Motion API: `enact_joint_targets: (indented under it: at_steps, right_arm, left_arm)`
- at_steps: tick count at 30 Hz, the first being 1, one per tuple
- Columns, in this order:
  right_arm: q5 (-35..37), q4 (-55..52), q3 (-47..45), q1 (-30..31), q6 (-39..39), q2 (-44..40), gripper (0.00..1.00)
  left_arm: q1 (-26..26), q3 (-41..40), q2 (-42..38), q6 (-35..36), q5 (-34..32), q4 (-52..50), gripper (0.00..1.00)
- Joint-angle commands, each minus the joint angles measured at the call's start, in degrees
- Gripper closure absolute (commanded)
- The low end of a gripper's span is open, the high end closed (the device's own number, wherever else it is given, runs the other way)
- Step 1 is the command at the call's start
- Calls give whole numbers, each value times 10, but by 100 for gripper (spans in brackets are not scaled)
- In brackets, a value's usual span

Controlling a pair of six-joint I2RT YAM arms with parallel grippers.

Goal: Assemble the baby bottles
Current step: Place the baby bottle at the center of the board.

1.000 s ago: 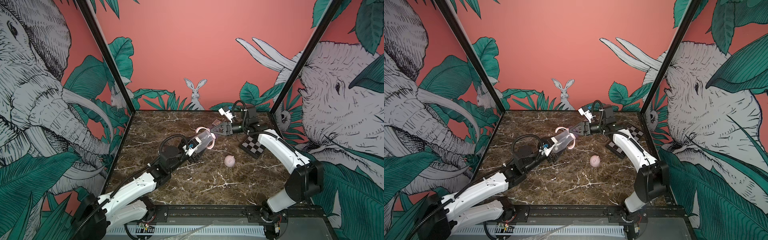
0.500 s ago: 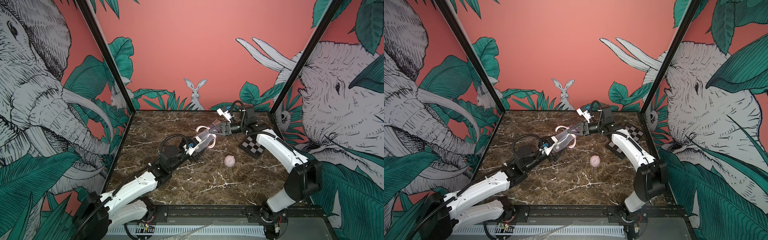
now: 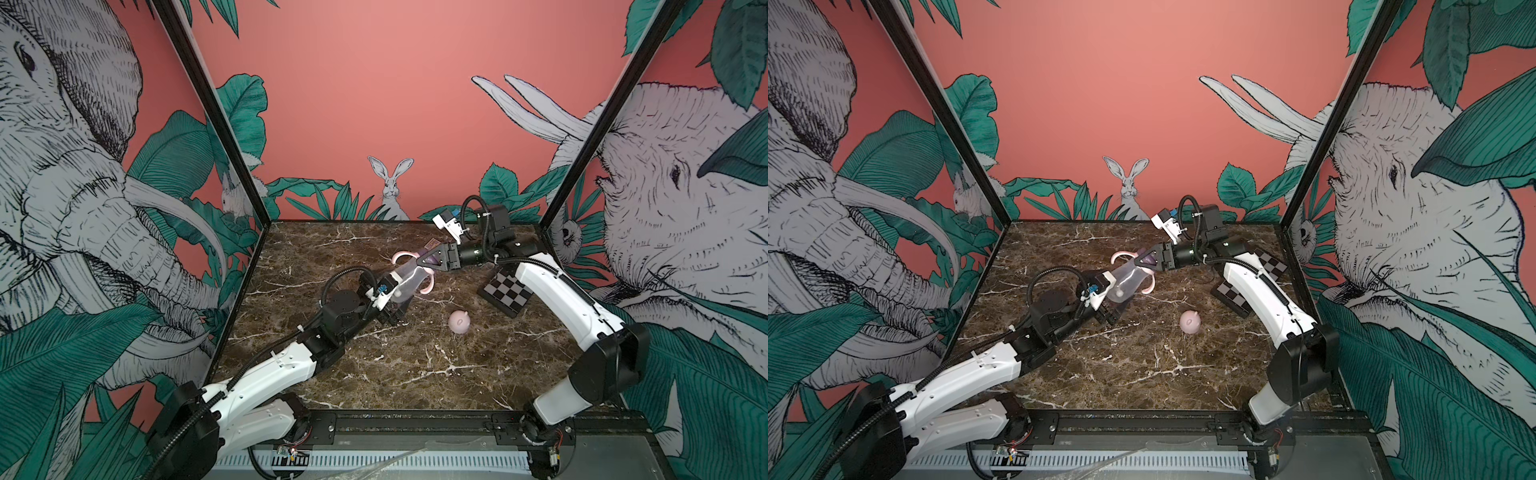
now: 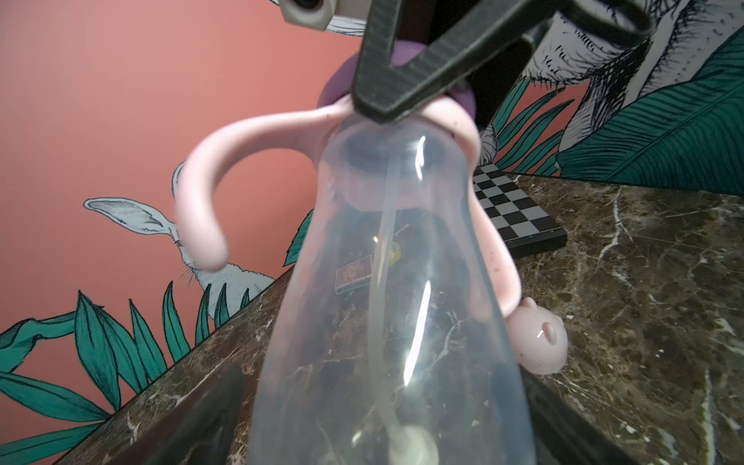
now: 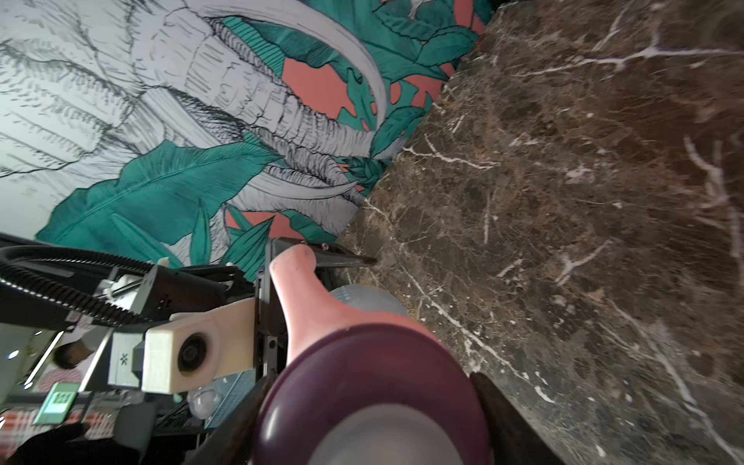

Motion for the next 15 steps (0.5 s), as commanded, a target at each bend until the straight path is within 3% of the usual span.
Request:
enact_joint_targets:
  at_steps: [1, 7, 15]
  right_arm:
    - [98, -96, 47, -1, -66, -14, 57]
    - [269, -207, 109, 41, -123, 11, 57]
    - [428, -194, 92, 122, -121, 67, 55]
  left_arm:
    - [4, -1, -2, -5, -26, -38, 0]
    - [4, -20, -14, -46, -85, -84, 0]
    - [19, -27, -49, -115, -143, -147, 0]
